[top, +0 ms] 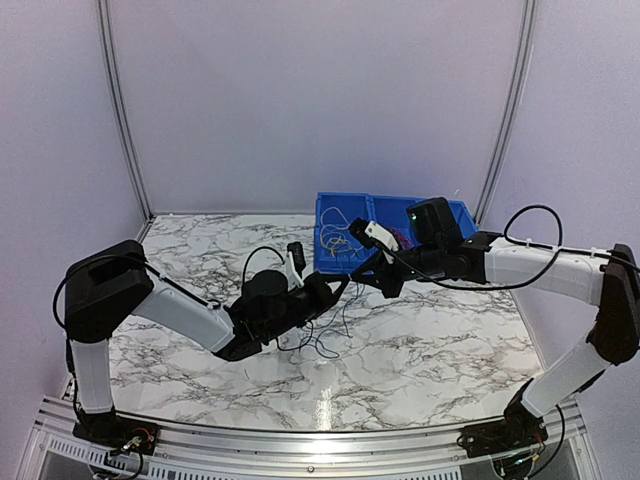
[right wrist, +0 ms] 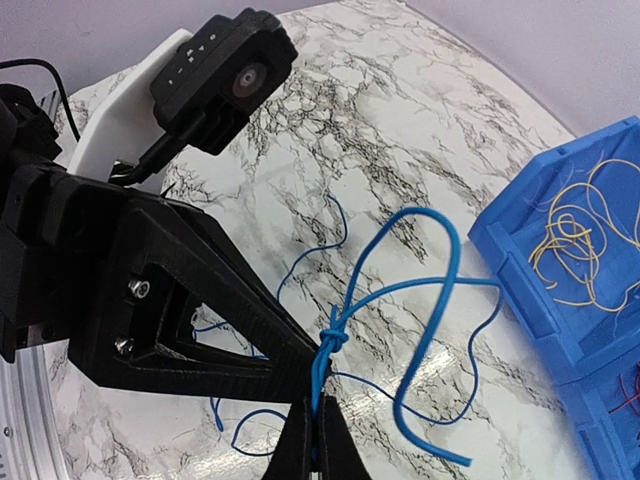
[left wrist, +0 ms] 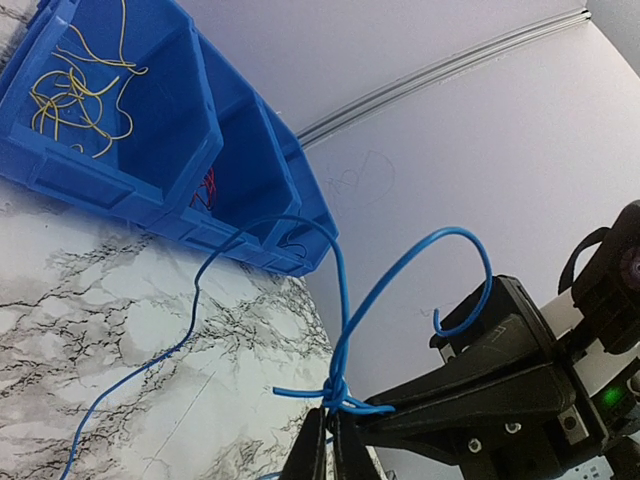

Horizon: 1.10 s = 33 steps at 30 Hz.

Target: Untangle the cables

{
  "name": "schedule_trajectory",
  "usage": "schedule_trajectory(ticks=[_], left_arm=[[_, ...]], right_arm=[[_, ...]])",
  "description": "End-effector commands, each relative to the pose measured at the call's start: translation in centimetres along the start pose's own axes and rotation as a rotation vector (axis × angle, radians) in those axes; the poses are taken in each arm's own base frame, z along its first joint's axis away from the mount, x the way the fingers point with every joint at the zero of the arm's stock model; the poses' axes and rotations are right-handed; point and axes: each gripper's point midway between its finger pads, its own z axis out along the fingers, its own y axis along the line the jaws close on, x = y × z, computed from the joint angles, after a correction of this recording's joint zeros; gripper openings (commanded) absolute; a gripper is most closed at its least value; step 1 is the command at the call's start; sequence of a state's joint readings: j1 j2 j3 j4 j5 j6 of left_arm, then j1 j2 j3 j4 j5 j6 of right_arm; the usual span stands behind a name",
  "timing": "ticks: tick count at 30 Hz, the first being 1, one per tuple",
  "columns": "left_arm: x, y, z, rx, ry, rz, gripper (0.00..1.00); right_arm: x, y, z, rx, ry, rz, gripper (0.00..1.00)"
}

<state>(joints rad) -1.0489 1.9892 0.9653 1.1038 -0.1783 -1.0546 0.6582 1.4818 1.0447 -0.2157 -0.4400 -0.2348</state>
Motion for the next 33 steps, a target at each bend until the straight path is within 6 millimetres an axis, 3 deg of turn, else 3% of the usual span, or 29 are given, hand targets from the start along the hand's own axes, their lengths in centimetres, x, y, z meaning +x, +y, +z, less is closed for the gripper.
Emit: schedule_trajectory(ticks=[1, 8, 10, 17, 22, 27, 33], left_arm=[[-1.0, 1.5, 0.1, -0.028, -0.052, 0.010, 0.05], [-1.5, 1.3, 1.1, -0.017, -0.073, 0.013, 0.17], [-1.8, 1.5, 1.5, -0.022, -0.088, 0.011, 0.25], [-2.6, 1.6, 2.0, -0.027, -0.130, 0.032, 0.27], [-4.0, 5.4, 1.3, -0.148, -0.196, 0.033, 0.28], [-6.3, 10.7, -1.3, -0.291, -0.284, -0.002, 0.28], [-9.9, 12.9, -5.3, -0.378, -0.399, 0.019, 0.29]], right_arm=[[-1.8, 0.6, -0.2, -0.036, -0.048, -0.010, 0.00], [-1.8, 2.1, 0.2, -0.090, -0.047, -0.036, 0.00], [-1.9, 2.7, 0.2, -0.113, -0.049, -0.044, 0.00], [-2.0, 3.7, -0.3, -0.161, -0.056, -0.056, 0.00], [-3.3, 5.9, -1.7, -0.272, -0.087, -0.089, 0.00], [-4.3, 8.2, -3.5, -0.393, -0.111, -0.126, 0.00], [-4.0, 8.9, -4.3, -0.421, -0.097, -0.159, 0.00]])
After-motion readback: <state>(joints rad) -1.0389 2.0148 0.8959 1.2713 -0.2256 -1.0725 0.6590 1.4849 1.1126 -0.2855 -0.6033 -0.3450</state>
